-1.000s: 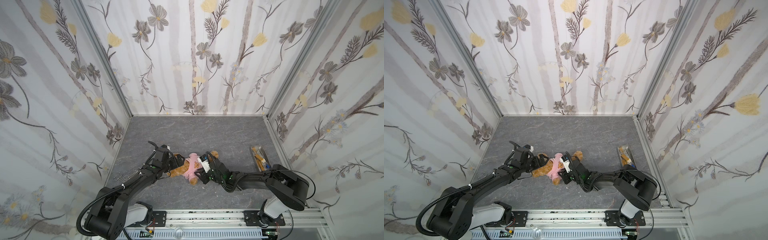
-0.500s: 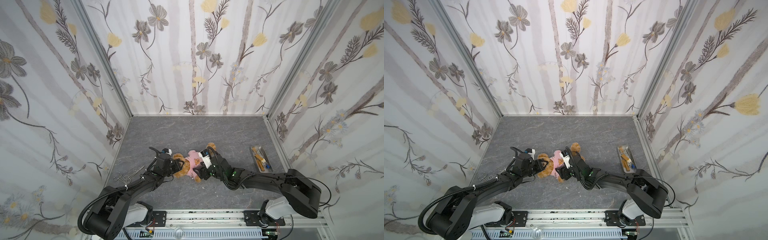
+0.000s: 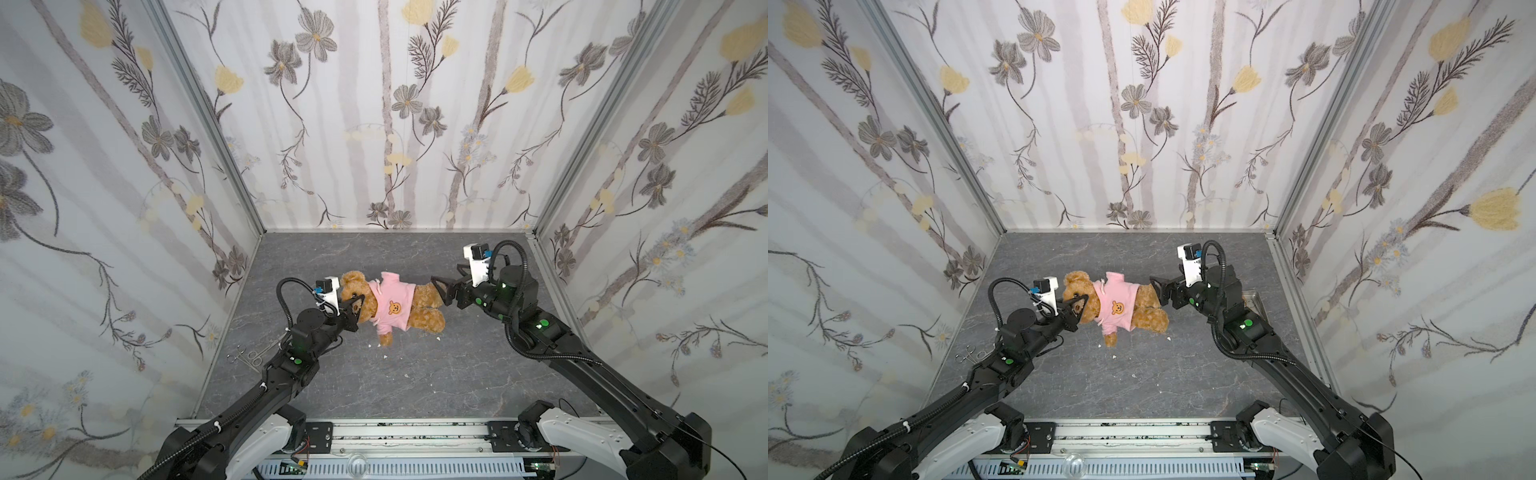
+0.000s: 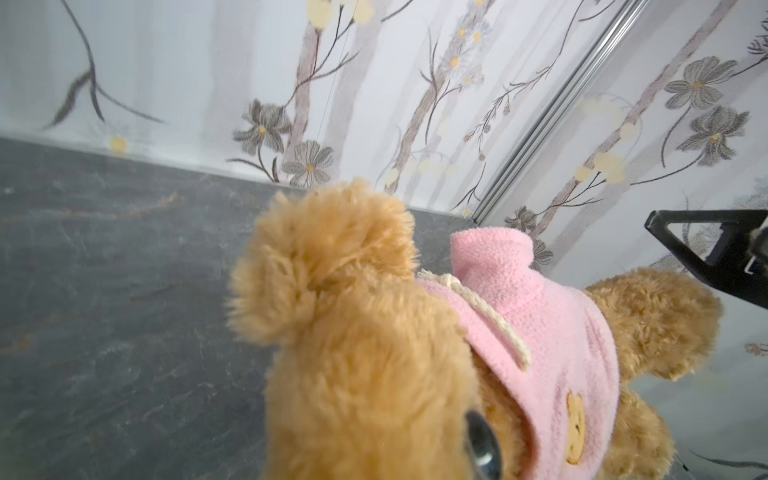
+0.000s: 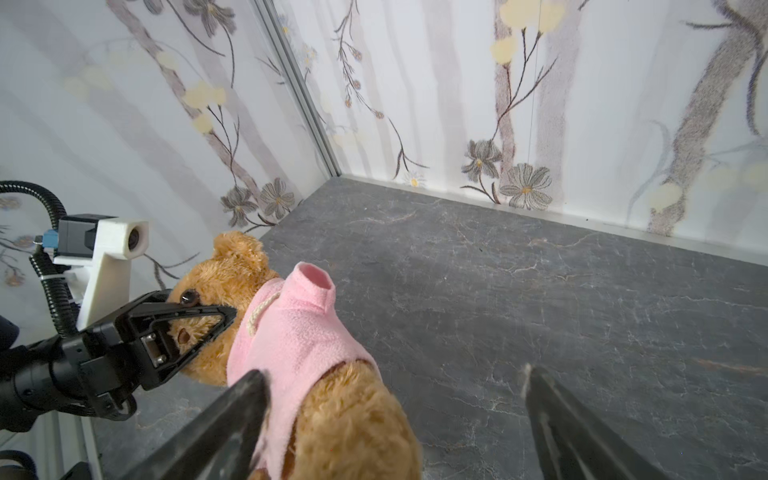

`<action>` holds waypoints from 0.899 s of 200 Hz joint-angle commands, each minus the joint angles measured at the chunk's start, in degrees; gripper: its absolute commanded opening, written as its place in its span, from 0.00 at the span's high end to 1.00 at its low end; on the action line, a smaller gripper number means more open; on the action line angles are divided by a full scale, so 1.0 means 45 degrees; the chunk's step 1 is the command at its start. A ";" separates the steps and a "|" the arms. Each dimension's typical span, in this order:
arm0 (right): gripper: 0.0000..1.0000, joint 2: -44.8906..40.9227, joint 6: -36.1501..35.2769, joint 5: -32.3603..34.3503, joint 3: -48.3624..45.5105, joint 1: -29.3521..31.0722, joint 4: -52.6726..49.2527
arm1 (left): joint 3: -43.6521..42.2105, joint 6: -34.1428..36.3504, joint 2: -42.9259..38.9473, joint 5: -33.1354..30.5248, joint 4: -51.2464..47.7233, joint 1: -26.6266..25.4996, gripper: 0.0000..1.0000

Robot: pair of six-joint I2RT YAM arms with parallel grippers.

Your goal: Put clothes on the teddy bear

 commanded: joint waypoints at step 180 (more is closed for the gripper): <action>0.08 0.3655 -0.2265 -0.6120 0.1210 0.0514 0.0234 | 0.0810 0.2864 -0.1362 -0.0326 0.1182 -0.1196 0.89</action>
